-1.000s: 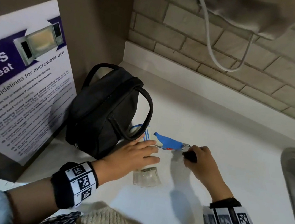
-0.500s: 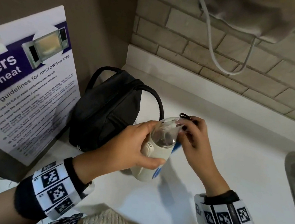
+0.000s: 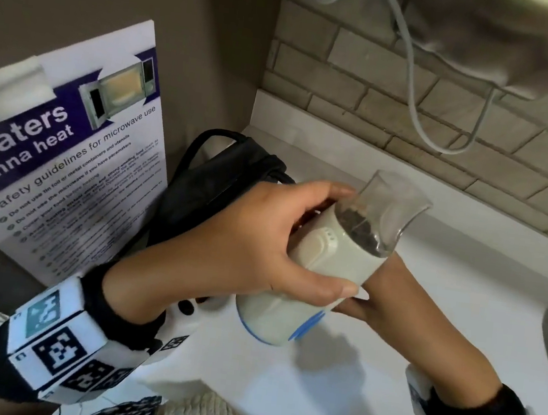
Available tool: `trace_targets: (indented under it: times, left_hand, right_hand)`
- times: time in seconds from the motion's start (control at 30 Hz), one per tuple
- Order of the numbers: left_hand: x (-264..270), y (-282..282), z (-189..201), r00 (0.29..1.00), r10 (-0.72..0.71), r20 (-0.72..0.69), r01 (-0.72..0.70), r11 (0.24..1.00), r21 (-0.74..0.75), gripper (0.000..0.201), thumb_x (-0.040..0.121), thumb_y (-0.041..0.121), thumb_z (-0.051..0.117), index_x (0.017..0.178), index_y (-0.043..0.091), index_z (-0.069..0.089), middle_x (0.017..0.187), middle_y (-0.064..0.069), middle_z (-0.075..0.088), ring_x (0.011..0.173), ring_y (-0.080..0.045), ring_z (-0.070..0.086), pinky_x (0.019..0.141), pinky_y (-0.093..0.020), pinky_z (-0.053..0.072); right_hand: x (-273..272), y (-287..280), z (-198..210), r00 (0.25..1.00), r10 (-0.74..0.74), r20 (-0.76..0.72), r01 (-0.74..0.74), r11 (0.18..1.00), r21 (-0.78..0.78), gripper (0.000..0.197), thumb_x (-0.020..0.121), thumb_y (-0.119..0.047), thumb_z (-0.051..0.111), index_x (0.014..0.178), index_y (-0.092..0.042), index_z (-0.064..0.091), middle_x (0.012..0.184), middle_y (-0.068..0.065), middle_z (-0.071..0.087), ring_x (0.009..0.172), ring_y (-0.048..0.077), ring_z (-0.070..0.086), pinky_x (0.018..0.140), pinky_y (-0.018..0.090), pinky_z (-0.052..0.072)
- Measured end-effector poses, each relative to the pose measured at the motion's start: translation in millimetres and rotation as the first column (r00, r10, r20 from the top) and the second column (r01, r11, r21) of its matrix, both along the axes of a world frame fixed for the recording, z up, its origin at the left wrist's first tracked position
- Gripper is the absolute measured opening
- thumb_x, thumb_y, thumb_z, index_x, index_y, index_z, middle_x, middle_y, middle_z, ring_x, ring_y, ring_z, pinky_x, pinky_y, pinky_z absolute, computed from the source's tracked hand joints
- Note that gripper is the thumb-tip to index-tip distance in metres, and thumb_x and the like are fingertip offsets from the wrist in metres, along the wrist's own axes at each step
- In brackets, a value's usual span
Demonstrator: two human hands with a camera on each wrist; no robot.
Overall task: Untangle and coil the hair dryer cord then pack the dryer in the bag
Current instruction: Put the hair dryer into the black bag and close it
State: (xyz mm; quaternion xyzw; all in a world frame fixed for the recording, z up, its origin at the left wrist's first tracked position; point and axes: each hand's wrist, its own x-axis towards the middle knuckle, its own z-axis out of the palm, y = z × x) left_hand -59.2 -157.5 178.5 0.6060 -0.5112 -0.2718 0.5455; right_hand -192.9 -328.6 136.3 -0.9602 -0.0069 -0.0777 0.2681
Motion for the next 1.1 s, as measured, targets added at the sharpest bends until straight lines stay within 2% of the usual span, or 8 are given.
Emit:
trace_targets:
  times: [0.13,0.27,0.4,0.53,0.67,0.73,0.97,1.1]
  left_hand:
    - [20,5,7,0.992,-0.024,-0.125,0.010,0.993,-0.114,0.070,0.060,0.022,0.085,0.121,0.033,0.053,0.118,0.012,0.066,0.114,-0.004,0.060,0.091,-0.017,0.046]
    - [64,22,-13,0.960,0.277,0.036,-0.273,0.958,-0.083,0.066,0.071,0.052,0.072,0.129,0.030,0.050,0.130,0.009,0.059,0.125,-0.005,0.051,0.107,-0.029,0.039]
    - [103,24,-56,0.657,0.427,0.621,-0.630,0.763,0.142,0.041,0.095,0.034,0.050,0.132,0.018,0.047,0.119,-0.009,0.062,0.109,-0.025,0.059,0.088,-0.029,0.042]
    - [112,26,-85,0.537,0.415,0.734,-0.703,0.702,0.118,0.030,0.096,0.025,0.047,0.110,0.000,0.056,0.073,-0.022,0.065,0.063,-0.035,0.064,0.057,-0.035,0.047]
    - [112,32,-86,0.751,0.500,0.430,-0.605,0.782,0.148,0.014,0.095,0.011,0.048,0.089,0.003,0.058,0.075,-0.016,0.061,0.075,-0.021,0.067,0.070,-0.033,0.052]
    - [119,30,-90,0.735,0.498,0.461,-0.643,0.728,0.238,0.022,0.099,0.019,0.043,0.102,0.000,0.052,0.086,-0.020,0.060,0.084,-0.035,0.060,0.074,-0.044,0.045]
    - [109,20,-90,0.683,0.652,0.329,-0.723,0.670,0.171,0.023,0.100,0.019,0.041,0.103,0.001,0.055,0.085,-0.010,0.054,0.081,-0.024,0.050,0.061,-0.024,0.025]
    - [102,17,-90,0.753,0.604,0.261,-0.649,0.747,0.144,0.021,0.100,0.020,0.041,0.100,0.003,0.054,0.075,-0.004,0.052,0.071,-0.020,0.048,0.059,-0.027,0.034]
  right_hand:
    - [18,-4,14,0.999,-0.013,0.039,0.016,0.997,-0.074,0.046,0.080,-0.027,0.075,0.118,-0.041,0.053,0.132,0.003,0.049,0.116,0.015,0.054,0.094,0.017,0.045]
    - [49,-20,35,0.986,-0.119,0.118,0.146,0.954,-0.260,0.039,0.080,-0.053,0.063,0.116,-0.039,0.058,0.132,0.007,0.049,0.108,0.024,0.055,0.091,0.040,0.050]
    - [95,-14,49,0.938,-0.211,0.276,0.333,0.774,-0.539,0.047,0.080,-0.041,0.069,0.122,-0.022,0.058,0.135,0.016,0.040,0.113,0.037,0.046,0.093,0.050,0.043]
    - [137,0,35,0.933,-0.227,0.279,0.357,0.681,-0.639,0.035,0.074,-0.024,0.076,0.103,-0.011,0.063,0.115,0.022,0.049,0.087,0.039,0.053,0.078,0.044,0.040]
    - [148,19,15,0.968,-0.143,0.205,0.248,0.628,-0.738,0.018,0.072,-0.011,0.072,0.089,-0.013,0.067,0.109,0.017,0.056,0.077,0.034,0.053,0.074,0.040,0.043]
    - [145,25,9,0.990,-0.041,0.133,0.127,0.656,-0.744,0.016,0.076,-0.009,0.069,0.091,-0.014,0.067,0.114,0.016,0.053,0.080,0.033,0.051,0.077,0.041,0.041]
    - [143,35,24,0.895,0.146,-0.421,-0.413,0.628,-0.660,0.026,0.090,-0.002,0.046,0.109,-0.013,0.060,0.121,0.010,0.041,0.081,0.026,0.047,0.066,0.030,0.025]
    - [176,29,12,0.716,0.100,-0.691,-0.559,0.675,-0.481,0.046,0.080,0.005,0.055,0.117,-0.021,0.060,0.127,0.007,0.038,0.090,0.029,0.052,0.073,0.041,0.050]
